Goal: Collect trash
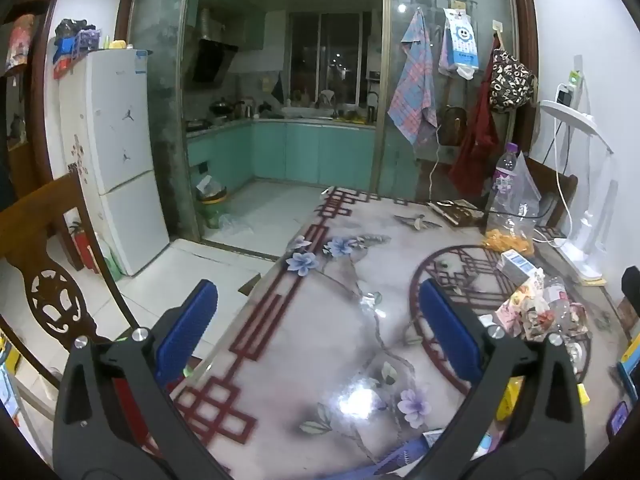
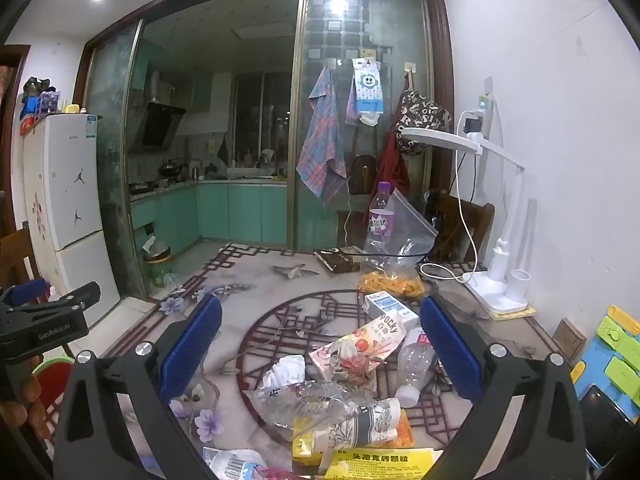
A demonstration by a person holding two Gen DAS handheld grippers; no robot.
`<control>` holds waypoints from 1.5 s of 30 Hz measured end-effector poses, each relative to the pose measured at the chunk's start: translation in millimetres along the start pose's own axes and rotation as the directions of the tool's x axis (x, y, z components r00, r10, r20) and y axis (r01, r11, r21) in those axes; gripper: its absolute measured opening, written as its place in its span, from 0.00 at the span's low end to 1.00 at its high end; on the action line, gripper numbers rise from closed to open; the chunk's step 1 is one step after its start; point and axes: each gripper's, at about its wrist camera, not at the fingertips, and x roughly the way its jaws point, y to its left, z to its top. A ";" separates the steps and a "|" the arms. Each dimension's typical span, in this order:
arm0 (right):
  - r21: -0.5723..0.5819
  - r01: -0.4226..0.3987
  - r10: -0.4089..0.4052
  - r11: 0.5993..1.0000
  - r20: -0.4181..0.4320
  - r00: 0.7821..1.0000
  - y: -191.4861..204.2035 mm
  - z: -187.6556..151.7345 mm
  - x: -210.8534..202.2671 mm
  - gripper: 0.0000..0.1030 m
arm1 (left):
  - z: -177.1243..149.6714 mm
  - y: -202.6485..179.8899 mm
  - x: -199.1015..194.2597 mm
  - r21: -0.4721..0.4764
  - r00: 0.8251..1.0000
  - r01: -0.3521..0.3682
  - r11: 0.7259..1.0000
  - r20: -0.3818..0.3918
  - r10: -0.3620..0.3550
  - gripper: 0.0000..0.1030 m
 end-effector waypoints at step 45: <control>-0.002 0.001 -0.001 1.000 -0.020 1.000 1.3 -1.2 2.3 0.93 | -2.4 -2.3 -3.3 0.030 0.999 -0.021 0.999 0.031 0.020 0.96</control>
